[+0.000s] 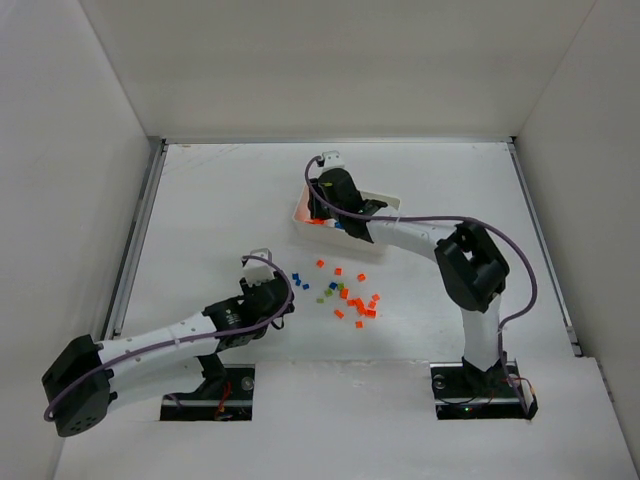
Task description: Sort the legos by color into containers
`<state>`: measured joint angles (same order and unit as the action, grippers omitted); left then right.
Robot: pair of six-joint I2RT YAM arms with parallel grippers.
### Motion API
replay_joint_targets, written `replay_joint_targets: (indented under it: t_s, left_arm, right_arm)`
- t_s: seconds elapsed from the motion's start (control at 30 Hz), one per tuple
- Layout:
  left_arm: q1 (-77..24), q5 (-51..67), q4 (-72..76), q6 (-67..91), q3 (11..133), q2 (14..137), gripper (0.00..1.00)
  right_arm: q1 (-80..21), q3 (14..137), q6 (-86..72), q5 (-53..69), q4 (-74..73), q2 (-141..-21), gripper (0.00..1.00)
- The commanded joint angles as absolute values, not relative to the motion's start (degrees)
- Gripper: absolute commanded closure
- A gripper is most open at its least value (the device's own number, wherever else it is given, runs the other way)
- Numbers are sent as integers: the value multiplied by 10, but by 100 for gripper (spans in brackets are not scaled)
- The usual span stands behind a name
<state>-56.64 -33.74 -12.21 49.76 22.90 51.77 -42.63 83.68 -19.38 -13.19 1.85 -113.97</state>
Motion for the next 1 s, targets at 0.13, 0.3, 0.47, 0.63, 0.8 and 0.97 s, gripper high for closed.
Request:
replay_joint_targets:
  t_s: [0.13, 0.3, 0.47, 0.63, 0.8, 0.97]
  left_arm:
    - [-569, -377, -133, 541, 219, 539, 54]
    - [-572, -370, -119, 552, 228, 569, 54]
    - [-582, -367, -114, 564, 233, 604, 58]
    - [-600, -383, -139, 604, 230, 613, 61]
    - [-612, -387, -142, 620, 236, 649, 64]
    - [-621, -393, -149, 628, 253, 689, 66]
  right_arm:
    - [-426, 857, -197, -142, 43, -1122, 53]
    - [-428, 742, -205, -174, 92, -1017, 53]
    - [-435, 601, -223, -194, 143, -899, 54]
    - [-440, 498, -256, -198, 152, -816, 53]
    - [-442, 437, -267, -200, 156, -772, 53]
    - [-442, 416, -272, -198, 158, -754, 53]
